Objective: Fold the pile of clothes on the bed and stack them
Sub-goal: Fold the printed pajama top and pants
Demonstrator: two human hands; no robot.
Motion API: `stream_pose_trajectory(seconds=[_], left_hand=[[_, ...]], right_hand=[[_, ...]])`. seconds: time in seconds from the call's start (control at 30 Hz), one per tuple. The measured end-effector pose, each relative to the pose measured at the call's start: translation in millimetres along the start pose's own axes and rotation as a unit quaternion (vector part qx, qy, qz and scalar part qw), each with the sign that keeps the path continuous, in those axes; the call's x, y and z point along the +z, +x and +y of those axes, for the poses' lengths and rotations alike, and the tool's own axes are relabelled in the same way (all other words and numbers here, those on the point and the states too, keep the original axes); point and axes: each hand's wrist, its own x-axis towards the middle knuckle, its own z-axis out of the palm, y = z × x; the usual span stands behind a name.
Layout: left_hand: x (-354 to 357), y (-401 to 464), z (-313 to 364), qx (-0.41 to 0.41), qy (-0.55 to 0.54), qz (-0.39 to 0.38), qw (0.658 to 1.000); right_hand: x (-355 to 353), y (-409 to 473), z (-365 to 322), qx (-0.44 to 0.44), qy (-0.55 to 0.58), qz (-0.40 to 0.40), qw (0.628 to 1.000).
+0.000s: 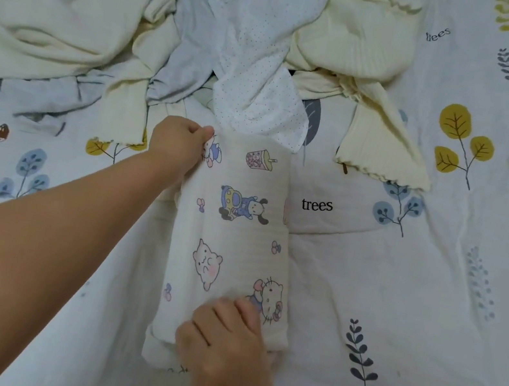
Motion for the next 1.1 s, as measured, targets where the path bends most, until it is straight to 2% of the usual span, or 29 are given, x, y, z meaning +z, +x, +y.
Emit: stream_pose_trajectory(seconds=[0.1,0.17,0.23,0.3,0.37,0.43,0.6,0.73,1.1], left_hand=[[7,-11,-5,0.027,0.045,0.022,0.998],[9,-24,-10,0.032,0.058,0.03,0.997],[7,-42,-18,0.005,0.047,0.029,0.998],[7,-68,-29,-0.036,0.016,0.024,0.999],[9,-98,-41,-0.066,-0.013,-0.007,0.998],[10,-121,-50,-0.07,-0.071,-0.059,0.993],[1,-132,-59,-0.081,-0.184,-0.134,0.97],[-8,-140,-60,-0.068,-0.235,-0.174,0.954],[-96,-200,-22,-0.033,-0.291,-0.166,0.942]], right_hand=[[-2,-8,6,0.009,0.002,-0.045,0.999],[-7,-4,9,0.051,0.052,-0.045,0.996],[-11,5,17,0.141,0.089,-0.006,0.986],[-14,18,29,0.263,0.092,0.011,0.96],[-14,26,45,0.367,0.118,-0.024,0.922],[-10,28,59,0.419,0.153,-0.066,0.892],[4,30,63,0.444,0.204,-0.141,0.861],[-2,36,54,0.45,0.23,-0.106,0.856],[-82,48,-35,0.429,0.251,-0.066,0.865]])
